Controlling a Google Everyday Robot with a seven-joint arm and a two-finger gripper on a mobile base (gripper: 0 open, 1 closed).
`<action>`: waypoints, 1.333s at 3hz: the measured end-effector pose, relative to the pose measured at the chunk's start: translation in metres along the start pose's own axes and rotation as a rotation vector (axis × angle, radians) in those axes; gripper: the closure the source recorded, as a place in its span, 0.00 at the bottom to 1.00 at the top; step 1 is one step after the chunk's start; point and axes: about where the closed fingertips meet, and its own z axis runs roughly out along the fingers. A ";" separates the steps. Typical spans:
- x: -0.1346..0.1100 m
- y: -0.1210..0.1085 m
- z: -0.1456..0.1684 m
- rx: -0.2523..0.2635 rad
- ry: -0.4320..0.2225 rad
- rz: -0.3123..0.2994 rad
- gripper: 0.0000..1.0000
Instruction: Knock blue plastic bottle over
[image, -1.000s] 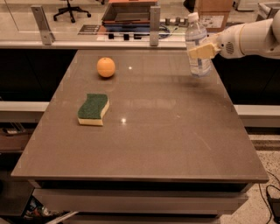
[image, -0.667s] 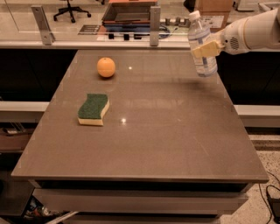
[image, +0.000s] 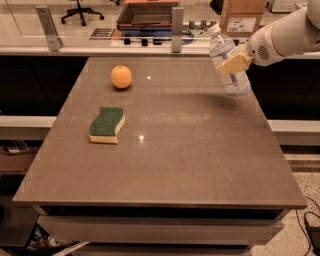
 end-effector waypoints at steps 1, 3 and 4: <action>0.011 0.017 0.012 -0.032 0.091 -0.030 1.00; 0.031 0.046 0.052 -0.097 0.342 -0.177 1.00; 0.035 0.059 0.080 -0.172 0.395 -0.233 1.00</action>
Offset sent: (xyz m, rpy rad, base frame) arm -0.0215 0.0265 -0.0624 -0.3829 0.2076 0.0851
